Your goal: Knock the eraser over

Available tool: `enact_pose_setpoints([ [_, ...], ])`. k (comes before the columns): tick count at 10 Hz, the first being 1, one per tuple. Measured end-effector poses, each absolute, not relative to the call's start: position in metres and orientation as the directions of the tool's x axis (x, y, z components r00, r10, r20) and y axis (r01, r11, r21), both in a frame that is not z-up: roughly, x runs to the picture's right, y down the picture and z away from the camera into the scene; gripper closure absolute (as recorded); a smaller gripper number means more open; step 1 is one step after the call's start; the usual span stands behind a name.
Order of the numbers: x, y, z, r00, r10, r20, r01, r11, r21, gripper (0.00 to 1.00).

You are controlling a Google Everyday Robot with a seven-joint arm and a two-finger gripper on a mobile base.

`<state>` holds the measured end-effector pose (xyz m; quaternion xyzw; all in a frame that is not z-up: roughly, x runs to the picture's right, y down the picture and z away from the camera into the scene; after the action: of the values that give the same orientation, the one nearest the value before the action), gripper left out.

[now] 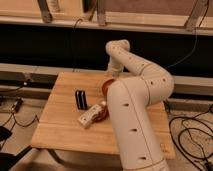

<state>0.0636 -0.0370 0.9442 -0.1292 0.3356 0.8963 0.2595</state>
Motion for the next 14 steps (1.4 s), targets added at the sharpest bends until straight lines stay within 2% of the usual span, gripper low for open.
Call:
enact_pose_setpoints([
  [13,0.0637,-0.0369,0.9442,-0.832,0.379,-0.406,-0.552,-0.640,0.535,0.20],
  [14,0.0636,-0.0369,0.9442,-0.832,0.379,-0.406,-0.552,-0.640,0.535,0.23],
])
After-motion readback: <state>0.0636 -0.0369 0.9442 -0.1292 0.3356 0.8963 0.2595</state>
